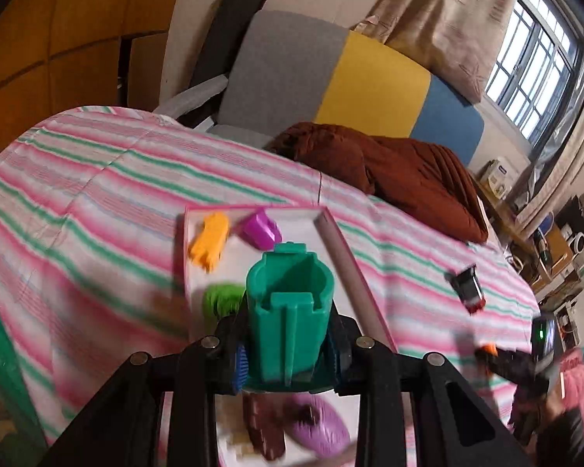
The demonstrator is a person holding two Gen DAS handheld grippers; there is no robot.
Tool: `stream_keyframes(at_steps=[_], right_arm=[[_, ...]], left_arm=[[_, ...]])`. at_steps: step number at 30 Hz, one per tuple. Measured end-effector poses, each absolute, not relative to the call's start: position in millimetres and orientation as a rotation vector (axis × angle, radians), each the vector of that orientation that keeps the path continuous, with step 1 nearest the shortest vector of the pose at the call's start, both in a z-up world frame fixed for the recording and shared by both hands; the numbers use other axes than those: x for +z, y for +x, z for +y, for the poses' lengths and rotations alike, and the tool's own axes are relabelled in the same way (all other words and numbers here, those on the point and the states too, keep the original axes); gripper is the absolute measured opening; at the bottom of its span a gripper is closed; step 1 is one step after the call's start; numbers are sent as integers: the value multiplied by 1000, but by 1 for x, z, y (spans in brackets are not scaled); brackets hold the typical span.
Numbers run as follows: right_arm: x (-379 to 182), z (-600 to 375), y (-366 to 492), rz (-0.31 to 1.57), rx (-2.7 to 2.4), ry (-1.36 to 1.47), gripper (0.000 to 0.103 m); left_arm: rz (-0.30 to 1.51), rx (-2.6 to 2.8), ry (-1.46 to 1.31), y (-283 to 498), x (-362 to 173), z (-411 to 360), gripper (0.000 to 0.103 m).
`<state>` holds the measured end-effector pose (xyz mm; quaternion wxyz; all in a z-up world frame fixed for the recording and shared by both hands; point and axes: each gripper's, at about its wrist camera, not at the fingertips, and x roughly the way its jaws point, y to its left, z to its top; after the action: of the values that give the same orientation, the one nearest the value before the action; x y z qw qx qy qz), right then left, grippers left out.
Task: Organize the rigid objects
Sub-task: 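Carry the teal holder into the tray and open the left gripper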
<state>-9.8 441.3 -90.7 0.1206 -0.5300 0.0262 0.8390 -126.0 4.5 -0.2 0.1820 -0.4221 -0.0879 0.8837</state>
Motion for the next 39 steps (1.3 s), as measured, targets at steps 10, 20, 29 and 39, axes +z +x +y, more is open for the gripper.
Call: stream_keyframes(at_steps=[10, 20, 29, 39], right_arm=[[-90, 441, -10, 70, 2451, -1549, 41], [-90, 441, -11, 69, 2451, -1549, 41], [-91, 440, -11, 61, 2450, -1546, 41], [-91, 440, -11, 63, 2451, -1546, 41]], left_arm=[[-372, 2352, -1405, -212, -44, 32, 30], [-234, 2400, -1545, -221, -74, 47, 44], [-69, 2597, -1326, -160, -34, 38, 44], [24, 2664, -1162, -94, 1, 35, 44]])
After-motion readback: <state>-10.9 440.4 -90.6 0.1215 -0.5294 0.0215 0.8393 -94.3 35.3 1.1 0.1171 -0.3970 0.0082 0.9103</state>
